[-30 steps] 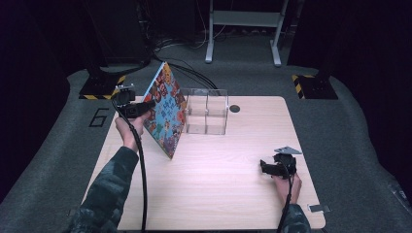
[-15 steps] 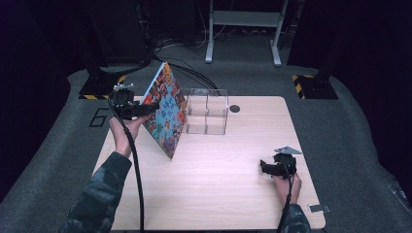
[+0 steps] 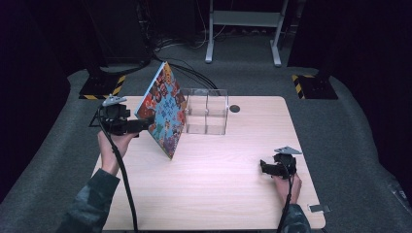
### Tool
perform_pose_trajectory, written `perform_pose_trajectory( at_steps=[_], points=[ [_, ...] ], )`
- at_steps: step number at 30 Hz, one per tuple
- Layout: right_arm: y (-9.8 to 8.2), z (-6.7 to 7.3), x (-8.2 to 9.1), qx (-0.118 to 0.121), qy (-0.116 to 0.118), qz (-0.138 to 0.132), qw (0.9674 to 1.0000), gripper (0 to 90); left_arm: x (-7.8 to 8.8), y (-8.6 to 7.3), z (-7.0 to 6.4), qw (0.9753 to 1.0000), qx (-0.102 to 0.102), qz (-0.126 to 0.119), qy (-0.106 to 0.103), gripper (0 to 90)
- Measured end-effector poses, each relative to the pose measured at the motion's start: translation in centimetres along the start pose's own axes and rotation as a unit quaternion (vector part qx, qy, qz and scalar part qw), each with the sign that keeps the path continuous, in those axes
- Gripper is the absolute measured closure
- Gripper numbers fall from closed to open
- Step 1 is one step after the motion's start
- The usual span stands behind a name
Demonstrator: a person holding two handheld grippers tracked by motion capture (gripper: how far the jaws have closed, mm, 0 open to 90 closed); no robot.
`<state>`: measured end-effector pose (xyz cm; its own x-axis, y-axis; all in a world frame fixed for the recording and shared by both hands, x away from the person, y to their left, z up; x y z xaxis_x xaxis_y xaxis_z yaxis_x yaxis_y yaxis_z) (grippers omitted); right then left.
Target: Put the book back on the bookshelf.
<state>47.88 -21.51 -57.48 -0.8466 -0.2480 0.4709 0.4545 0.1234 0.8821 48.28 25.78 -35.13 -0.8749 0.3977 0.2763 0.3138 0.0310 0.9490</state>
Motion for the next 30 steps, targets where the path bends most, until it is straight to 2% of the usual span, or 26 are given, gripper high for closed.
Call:
perform_pose_trajectory(
  at_steps=[2,4,8,11,12,13,19,20,21,22,24,27,28,29,30],
  points=[
    [0.0,0.0,0.0,0.000,0.000,0.000,1.0000,14.0,1.1,-0.8,-0.1,1.0000,-0.007,-0.001,-0.003,2.4],
    [0.0,0.0,0.0,0.000,0.000,0.000,1.0000,14.0,1.4,-1.1,-0.2,1.0000,-0.007,0.000,-0.004,1.2],
    [0.0,0.0,0.0,0.000,0.000,0.000,1.0000,14.0,3.0,-3.3,0.3,0.9998,-0.018,0.010,0.002,0.2],
    [0.0,0.0,0.0,0.000,0.000,0.000,1.0000,13.9,3.5,-4.8,0.9,0.9996,-0.021,0.017,0.009,0.2],
    [0.0,0.0,0.0,0.000,0.000,0.000,1.0000,13.9,3.5,-4.8,0.9,0.9996,-0.021,0.017,0.009,0.2],
    [0.0,0.0,0.0,0.003,0.002,0.000,1.0000,13.8,3.9,-5.9,1.3,0.9995,-0.020,0.020,0.015,0.1],
    [0.0,0.0,0.0,0.001,0.001,0.001,1.0000,13.7,4.2,-9.9,2.8,0.9987,-0.013,0.039,0.029,0.0],
    [0.0,0.0,0.0,0.002,0.002,0.000,1.0000,13.7,4.2,-9.9,2.8,0.9987,-0.013,0.039,0.029,0.0],
    [0.0,0.0,0.0,0.002,0.002,0.001,1.0000,13.7,4.2,-11.5,3.1,0.9982,-0.010,0.050,0.032,0.0],
    [0.0,0.0,0.0,0.003,0.002,0.000,1.0000,13.7,4.1,-12.4,3.3,0.9980,-0.012,0.051,0.036,0.0],
    [0.0,0.0,0.0,0.002,0.002,0.001,1.0000,13.6,3.9,-14.3,3.7,0.9974,-0.003,0.062,0.038,0.0],
    [0.0,0.0,0.0,0.004,0.003,0.000,1.0000,13.5,3.6,-17.2,4.4,0.9956,0.027,0.081,0.040,0.0],
    [0.0,0.0,0.0,0.004,0.003,0.000,1.0000,13.5,3.6,-17.2,4.4,0.9956,0.027,0.081,0.040,0.0],
    [0.0,0.1,0.0,0.003,0.004,0.000,1.0000,13.2,3.5,-18.9,5.0,0.9937,0.035,0.095,0.048,0.0],
    [0.0,0.1,0.0,0.003,0.005,-0.001,1.0000,13.1,3.5,-18.9,5.0,0.9937,0.035,0.095,0.048,0.0]
  ],
)
Point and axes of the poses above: each handheld gripper's, and its own axes: x roughly backward along the jaws, y roughly out of its top, z roughly to its left, the point moved 7 cm from there along -x, roughly forward along the jaws, and after that the axes turned 14 degrees about -z, right-handed, at the moved point
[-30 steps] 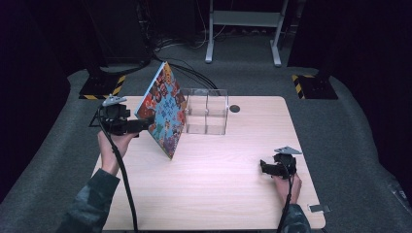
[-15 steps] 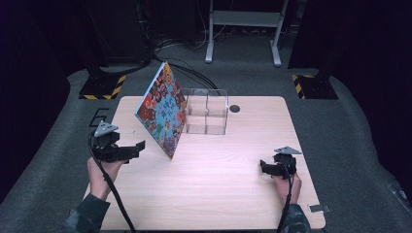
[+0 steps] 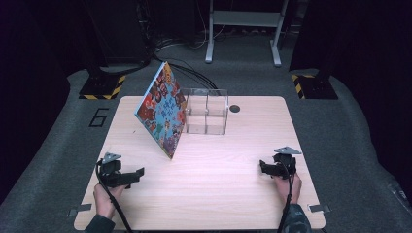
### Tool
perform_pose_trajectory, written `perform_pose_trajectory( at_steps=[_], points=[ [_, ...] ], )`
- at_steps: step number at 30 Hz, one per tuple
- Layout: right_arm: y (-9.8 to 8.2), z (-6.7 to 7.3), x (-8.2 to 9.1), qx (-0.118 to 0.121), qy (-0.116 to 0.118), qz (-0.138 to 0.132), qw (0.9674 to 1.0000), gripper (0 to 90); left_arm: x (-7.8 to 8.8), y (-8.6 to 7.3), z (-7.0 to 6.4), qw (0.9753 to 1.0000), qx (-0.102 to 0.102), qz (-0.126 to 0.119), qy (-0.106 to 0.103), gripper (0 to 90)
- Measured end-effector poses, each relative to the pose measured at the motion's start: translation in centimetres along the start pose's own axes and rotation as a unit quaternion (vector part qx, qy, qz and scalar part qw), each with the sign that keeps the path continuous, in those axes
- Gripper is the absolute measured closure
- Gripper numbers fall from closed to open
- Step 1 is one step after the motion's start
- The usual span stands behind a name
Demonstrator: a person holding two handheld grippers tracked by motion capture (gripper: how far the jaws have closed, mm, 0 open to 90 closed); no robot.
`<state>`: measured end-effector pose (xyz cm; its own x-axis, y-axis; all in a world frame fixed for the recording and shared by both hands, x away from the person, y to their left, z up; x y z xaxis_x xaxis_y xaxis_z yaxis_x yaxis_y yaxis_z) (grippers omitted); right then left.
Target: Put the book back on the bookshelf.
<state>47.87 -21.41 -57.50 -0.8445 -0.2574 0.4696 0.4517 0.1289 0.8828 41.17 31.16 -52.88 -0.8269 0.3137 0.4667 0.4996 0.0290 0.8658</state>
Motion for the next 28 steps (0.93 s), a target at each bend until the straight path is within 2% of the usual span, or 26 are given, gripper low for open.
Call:
perform_pose_trajectory(
  at_steps=[1,2,4,6,8,10,11,12,13,14,28],
  points=[
    [0.0,0.0,0.0,0.000,0.001,0.000,1.0000,12.9,-0.6,-1.3,0.6,0.9999,0.001,0.007,0.010,0.0],
    [0.0,0.0,0.0,0.001,0.001,0.002,1.0000,12.8,-0.9,-1.9,0.7,0.9998,0.009,0.014,0.012,0.0],
    [0.0,0.0,0.0,0.001,0.001,0.002,1.0000,12.8,-1.3,-2.9,1.1,0.9996,0.002,0.023,0.014,0.0],
    [0.0,0.0,0.0,0.001,0.002,0.001,1.0000,12.7,-1.5,-3.3,1.2,0.9996,0.007,0.023,0.015,0.0],
    [0.0,0.1,0.0,0.002,0.002,0.001,1.0000,12.6,-1.8,-4.1,1.4,0.9993,-0.021,0.015,0.025,0.0],
    [0.0,0.0,0.0,0.002,0.003,0.001,1.0000,12.5,-1.9,-4.2,1.3,0.9994,-0.020,0.009,0.028,0.0],
    [0.0,0.1,0.0,0.002,0.003,0.001,1.0000,12.5,-2.0,-4.2,1.4,0.9986,-0.040,0.003,0.033,0.0],
    [0.0,0.1,0.0,0.002,0.003,0.001,1.0000,12.5,-2.1,-4.3,1.4,0.9980,-0.052,-0.003,0.036,0.0],
    [0.0,0.1,0.0,0.002,0.003,0.001,1.0000,12.5,-2.2,-4.5,1.3,0.9967,-0.070,0.003,0.041,0.3],
    [0.0,0.1,0.0,0.002,0.003,0.001,1.0000,12.5,-2.2,-4.6,1.2,0.9961,-0.077,0.008,0.042,0.1],
    [0.0,0.1,0.0,0.001,0.002,0.001,1.0000,12.6,-2.2,-4.6,1.0,0.9964,-0.075,0.008,0.038,0.1]
  ],
)
Point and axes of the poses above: each handheld gripper's, and its own axes: x roughly backward along the jaws, y roughly out of its top, z roughly to its left, the point moved 7 cm from there along -x, roughly forward along the jaws, and after that the axes turned 14 degrees about -z, right-handed, at the moved point
